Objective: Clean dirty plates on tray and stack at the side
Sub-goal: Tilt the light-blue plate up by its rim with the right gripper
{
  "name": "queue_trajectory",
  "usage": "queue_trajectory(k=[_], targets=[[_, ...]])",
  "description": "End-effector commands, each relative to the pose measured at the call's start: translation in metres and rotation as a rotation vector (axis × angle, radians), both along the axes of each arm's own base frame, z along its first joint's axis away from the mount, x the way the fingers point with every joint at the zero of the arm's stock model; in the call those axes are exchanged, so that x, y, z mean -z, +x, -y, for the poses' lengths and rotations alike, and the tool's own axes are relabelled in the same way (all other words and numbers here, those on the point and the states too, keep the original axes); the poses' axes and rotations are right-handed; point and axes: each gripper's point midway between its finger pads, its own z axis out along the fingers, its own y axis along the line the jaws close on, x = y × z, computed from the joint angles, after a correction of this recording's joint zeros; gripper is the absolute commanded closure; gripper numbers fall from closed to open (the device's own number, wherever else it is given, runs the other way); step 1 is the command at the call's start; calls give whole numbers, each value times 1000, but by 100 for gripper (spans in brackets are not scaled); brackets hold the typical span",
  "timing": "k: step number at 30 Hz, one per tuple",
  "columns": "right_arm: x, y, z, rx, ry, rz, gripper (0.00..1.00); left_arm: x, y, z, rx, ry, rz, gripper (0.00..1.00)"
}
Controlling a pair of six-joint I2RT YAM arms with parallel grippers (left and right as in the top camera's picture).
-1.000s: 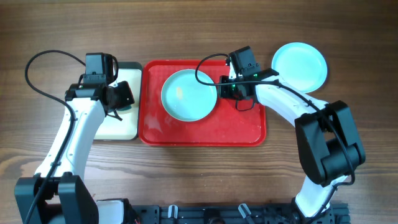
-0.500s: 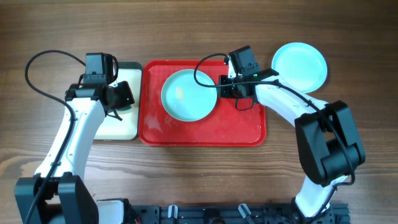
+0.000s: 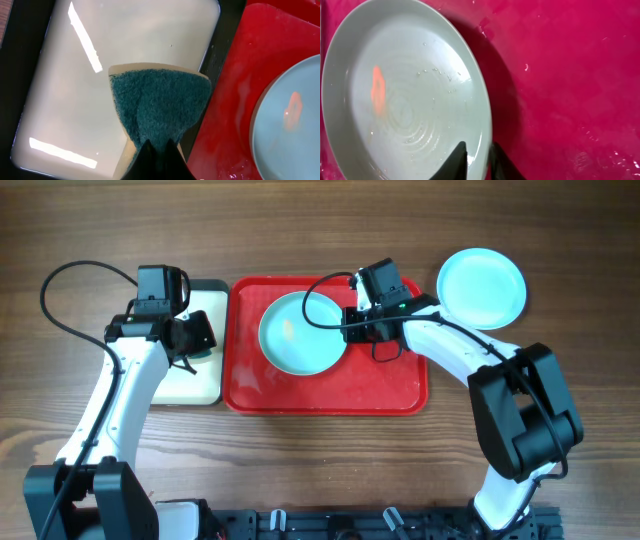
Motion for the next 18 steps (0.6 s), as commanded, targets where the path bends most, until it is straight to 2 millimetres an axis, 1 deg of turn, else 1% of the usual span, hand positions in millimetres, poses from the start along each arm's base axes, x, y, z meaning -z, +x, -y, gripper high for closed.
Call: queue_trajectory(k=[1, 4, 8, 14, 18], targets=[[7, -1, 3, 0, -29, 2, 88, -2, 0, -1, -12, 7, 7, 96], [10, 0, 9, 31, -51, -5, 88, -2, -1, -1, -12, 7, 4, 96], [15, -1, 9, 30, -56, -17, 88, -2, -2, -1, -12, 7, 0, 96], [16, -2, 8, 28, -54, -18, 87, -1, -3, -1, -12, 7, -3, 96], [18, -4, 3, 14, -55, -20, 87, 0, -3, 0, -11, 7, -8, 96]])
